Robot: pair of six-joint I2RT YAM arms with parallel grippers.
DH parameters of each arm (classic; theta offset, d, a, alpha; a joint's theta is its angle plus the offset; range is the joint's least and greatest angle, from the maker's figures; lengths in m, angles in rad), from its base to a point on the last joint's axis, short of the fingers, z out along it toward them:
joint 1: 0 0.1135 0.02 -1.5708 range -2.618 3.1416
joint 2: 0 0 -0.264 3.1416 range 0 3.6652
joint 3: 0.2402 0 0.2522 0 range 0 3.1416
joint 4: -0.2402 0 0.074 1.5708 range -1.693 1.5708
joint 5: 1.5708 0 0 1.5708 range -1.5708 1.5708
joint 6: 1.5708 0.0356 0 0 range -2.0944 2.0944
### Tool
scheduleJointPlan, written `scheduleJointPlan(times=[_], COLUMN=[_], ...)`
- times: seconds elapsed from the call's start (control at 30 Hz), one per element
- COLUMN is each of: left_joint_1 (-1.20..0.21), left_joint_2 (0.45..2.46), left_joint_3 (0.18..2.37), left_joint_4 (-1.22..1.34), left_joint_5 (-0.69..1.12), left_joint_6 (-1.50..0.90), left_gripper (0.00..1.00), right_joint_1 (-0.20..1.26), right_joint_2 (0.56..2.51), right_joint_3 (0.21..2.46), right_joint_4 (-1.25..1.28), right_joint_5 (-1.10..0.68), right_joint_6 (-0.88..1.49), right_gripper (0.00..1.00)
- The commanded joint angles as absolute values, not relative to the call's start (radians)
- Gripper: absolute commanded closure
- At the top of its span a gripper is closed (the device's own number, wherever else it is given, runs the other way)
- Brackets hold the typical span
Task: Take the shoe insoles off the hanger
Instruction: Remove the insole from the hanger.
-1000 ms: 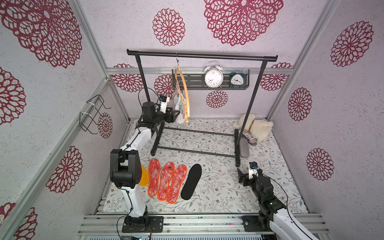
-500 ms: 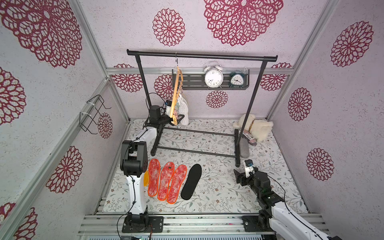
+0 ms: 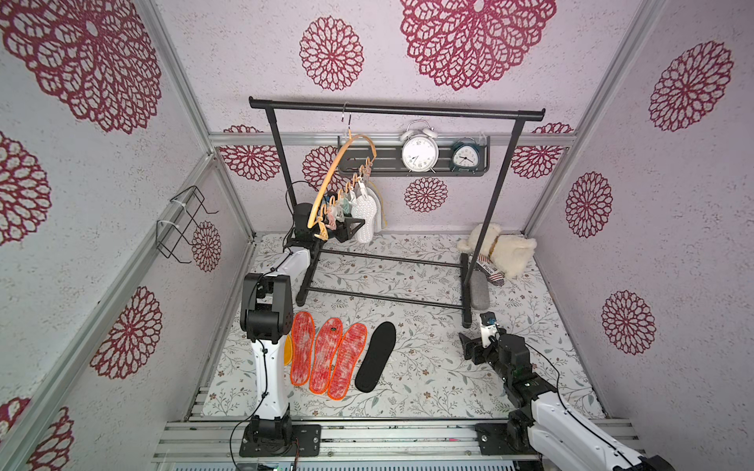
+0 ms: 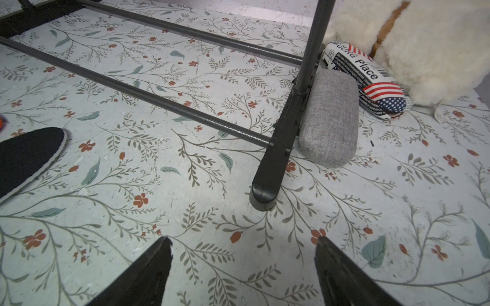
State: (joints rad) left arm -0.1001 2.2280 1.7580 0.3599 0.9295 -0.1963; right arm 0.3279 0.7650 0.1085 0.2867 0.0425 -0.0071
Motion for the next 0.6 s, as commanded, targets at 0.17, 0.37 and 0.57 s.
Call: scheduleJointPlan(times=[0.17,0.37,0.57], left_joint_1=[-0.129,-0.126,-0.117], left_joint_2=[2.263,2.221,2.204], left_joint_3=[1.761,1.695,1.671], left_joint_4=[0.454,0.48,0.456], left_joint_5=[0.992,0.988,1.032], left_joint_6=[-0.288,-0.302,-0.307], left_gripper=[0.85,0.98,1.0], right_joint_1=[0.315,0.308,0.309], right_joint_2=[0.769,0.743,0.797], right_joint_3=[0.142,0.175,0.374], right_joint_4=[0.306,0.274,0.277], right_joint_5=[0.025,-0.031,-0.186], right_joint_6=[-0.006,-0.035,-0.025], right_gripper=[0.13,0.22,0.3])
